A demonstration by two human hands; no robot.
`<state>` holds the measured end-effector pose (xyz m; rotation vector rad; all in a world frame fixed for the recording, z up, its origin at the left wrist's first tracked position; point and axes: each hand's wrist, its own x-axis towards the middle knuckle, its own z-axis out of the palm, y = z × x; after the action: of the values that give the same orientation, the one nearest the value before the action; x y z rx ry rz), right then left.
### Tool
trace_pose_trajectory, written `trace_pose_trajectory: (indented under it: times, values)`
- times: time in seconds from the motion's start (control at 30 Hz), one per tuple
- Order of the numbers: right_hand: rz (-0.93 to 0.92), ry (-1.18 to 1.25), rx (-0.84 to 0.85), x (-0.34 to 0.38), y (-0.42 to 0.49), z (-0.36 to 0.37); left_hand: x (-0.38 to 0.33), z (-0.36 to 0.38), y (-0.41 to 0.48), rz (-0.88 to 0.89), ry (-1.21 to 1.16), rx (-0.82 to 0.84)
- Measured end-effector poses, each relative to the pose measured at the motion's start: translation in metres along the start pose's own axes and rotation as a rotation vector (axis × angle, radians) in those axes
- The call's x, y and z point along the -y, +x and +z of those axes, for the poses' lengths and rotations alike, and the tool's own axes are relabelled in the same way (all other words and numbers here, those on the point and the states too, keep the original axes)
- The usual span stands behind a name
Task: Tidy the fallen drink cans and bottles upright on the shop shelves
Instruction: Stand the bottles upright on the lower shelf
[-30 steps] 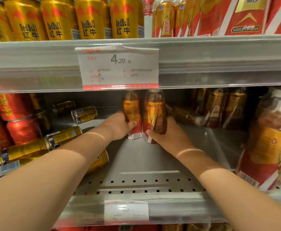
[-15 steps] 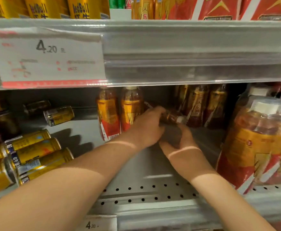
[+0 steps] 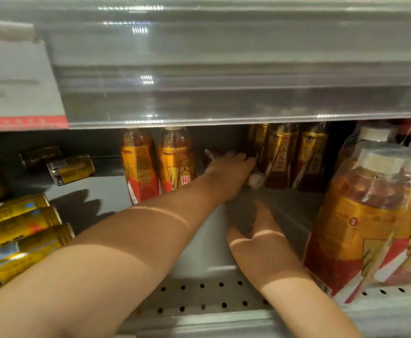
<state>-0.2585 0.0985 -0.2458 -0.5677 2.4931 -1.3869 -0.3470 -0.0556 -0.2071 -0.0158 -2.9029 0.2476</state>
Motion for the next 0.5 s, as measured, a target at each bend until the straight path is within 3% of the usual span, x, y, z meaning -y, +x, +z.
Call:
trace_pose_trajectory:
  times: [0.1,0.23,0.37,0.5]
  values:
    - [-0.051,-0.074,0.026,0.005,-0.009,0.0,-0.007,-0.018,-0.027,0.026,-0.208,-0.092]
    - [-0.088,-0.18,0.046,0.008,-0.02,-0.007,-0.02,-0.059,-0.063,-0.134,-0.614,-0.233]
    - [-0.027,-0.191,-0.005,0.011,-0.025,-0.022,-0.025,-0.086,-0.088,-0.401,-0.856,-0.112]
    - [-0.018,-0.156,-0.047,0.01,-0.031,-0.027,-0.025,-0.096,-0.1,-0.381,-0.86,-0.031]
